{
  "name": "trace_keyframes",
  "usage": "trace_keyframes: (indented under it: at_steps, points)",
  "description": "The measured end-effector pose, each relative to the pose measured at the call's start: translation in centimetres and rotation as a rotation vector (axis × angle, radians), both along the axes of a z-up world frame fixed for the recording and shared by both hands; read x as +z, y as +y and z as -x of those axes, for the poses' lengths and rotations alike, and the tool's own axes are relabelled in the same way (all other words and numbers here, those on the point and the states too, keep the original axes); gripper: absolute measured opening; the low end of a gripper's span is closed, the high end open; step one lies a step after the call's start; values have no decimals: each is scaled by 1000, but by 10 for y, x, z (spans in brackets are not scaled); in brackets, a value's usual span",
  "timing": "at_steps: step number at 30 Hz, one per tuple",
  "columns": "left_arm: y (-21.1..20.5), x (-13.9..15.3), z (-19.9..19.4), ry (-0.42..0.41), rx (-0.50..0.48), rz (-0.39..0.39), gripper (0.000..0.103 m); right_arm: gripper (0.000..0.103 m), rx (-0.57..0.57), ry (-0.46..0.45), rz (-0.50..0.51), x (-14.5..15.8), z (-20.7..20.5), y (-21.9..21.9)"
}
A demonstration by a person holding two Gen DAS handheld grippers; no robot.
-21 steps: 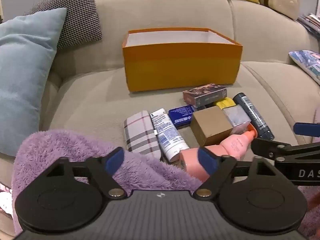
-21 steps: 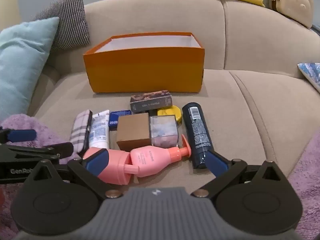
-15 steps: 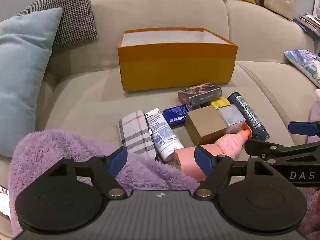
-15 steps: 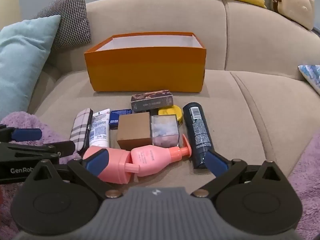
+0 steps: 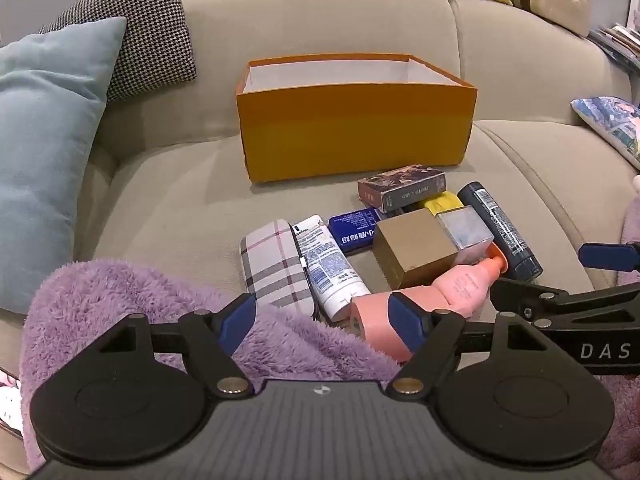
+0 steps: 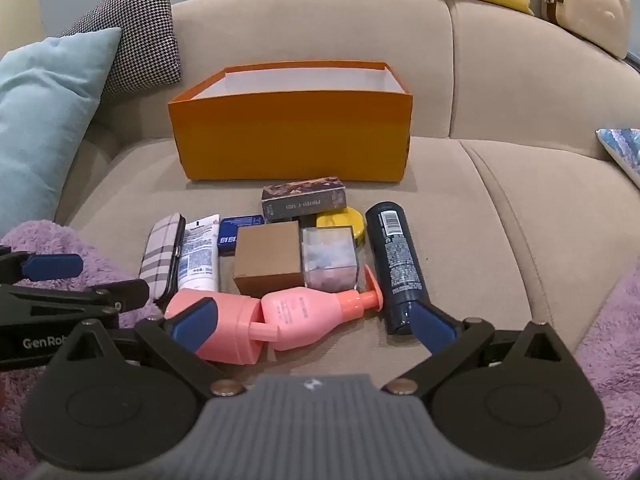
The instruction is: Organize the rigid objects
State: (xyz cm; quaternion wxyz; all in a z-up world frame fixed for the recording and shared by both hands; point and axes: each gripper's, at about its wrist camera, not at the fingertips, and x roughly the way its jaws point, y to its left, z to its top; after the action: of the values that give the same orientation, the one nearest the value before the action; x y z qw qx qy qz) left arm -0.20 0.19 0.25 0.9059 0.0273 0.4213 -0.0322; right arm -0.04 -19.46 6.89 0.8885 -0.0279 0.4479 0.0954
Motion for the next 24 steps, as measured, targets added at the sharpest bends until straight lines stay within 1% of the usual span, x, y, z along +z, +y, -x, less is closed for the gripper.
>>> trace_keyframes:
  at_steps: [12,18,24]
  points:
    - [-1,-2,-2,5,11,2,89,101,9,6,-1,-2,-1,2]
    - [-2,-3,-3,10,10,6,89,99,16,2,17,-3,-1,4]
    - [-1,-4,-3,13,9,28,89,98,4,33,17,-6,-2,3]
